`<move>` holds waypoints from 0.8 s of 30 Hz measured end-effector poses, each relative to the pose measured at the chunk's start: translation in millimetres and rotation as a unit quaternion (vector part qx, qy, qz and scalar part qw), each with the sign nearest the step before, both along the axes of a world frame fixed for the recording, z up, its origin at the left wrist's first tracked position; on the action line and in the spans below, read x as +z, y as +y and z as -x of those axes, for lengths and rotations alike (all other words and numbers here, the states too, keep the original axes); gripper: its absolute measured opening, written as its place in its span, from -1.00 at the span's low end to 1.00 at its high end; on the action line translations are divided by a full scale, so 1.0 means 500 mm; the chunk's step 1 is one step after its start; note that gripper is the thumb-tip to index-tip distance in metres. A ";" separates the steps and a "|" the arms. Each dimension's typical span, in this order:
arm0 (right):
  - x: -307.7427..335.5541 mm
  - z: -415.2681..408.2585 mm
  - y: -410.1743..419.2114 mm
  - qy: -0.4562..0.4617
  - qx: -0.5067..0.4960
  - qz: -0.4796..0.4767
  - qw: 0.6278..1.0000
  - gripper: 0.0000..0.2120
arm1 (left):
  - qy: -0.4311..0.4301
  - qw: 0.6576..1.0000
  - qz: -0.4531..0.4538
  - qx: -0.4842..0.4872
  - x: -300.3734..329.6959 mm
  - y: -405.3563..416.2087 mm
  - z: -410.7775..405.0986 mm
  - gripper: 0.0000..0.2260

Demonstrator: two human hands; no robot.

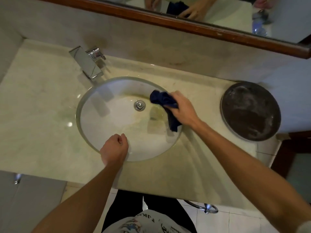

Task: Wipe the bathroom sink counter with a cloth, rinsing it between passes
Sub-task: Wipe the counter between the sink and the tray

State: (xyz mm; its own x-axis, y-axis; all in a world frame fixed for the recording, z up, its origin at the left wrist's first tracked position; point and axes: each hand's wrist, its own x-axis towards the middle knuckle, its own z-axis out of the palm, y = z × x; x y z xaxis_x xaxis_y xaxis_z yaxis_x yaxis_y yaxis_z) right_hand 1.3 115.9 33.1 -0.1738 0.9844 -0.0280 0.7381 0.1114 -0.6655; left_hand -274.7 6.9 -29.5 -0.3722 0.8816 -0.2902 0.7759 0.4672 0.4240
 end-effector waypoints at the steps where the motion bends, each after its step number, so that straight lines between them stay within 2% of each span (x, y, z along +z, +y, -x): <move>1: 0.010 -0.020 0.022 -0.014 -0.011 -0.022 1.000 -0.70 | -0.001 1.000 0.000 0.001 0.002 0.000 -0.001 -0.62; 5: 0.037 -0.092 0.133 -0.136 0.010 -0.095 0.986 -0.67 | -0.004 1.000 0.005 0.002 0.001 0.004 0.000 -0.63; 9: 0.045 -0.174 0.210 -0.299 0.102 -0.143 0.938 -0.60 | 0.002 1.000 0.014 0.001 -0.002 0.003 0.002 -0.62; 12: 0.022 -0.243 0.230 -0.369 0.129 -0.145 0.909 -0.56 | 0.009 1.000 0.017 -0.003 -0.005 0.006 0.003 -0.62; 14: -0.009 -0.276 0.223 -0.384 0.095 -0.112 0.911 -0.55 | 0.015 1.000 0.021 -0.004 -0.007 0.008 0.003 -0.61; 18: -0.063 -0.292 0.185 -0.354 -0.020 -0.028 0.935 -0.54 | 0.029 0.999 0.030 -0.007 -0.013 0.011 0.001 -0.61; 24: -0.052 -0.275 0.148 -0.324 0.021 -0.042 0.945 -0.36 | 0.032 0.999 0.034 -0.024 -0.019 0.010 0.003 -0.58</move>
State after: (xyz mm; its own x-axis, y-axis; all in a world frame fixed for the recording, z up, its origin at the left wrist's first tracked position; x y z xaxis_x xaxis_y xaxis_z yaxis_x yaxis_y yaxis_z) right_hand 138.7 190.0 7.3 -0.1852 0.9806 -0.0636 0.9815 0.1813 -0.0620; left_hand -276.0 11.7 -38.8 -0.3491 0.8782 -0.3271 0.8229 0.4542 0.3413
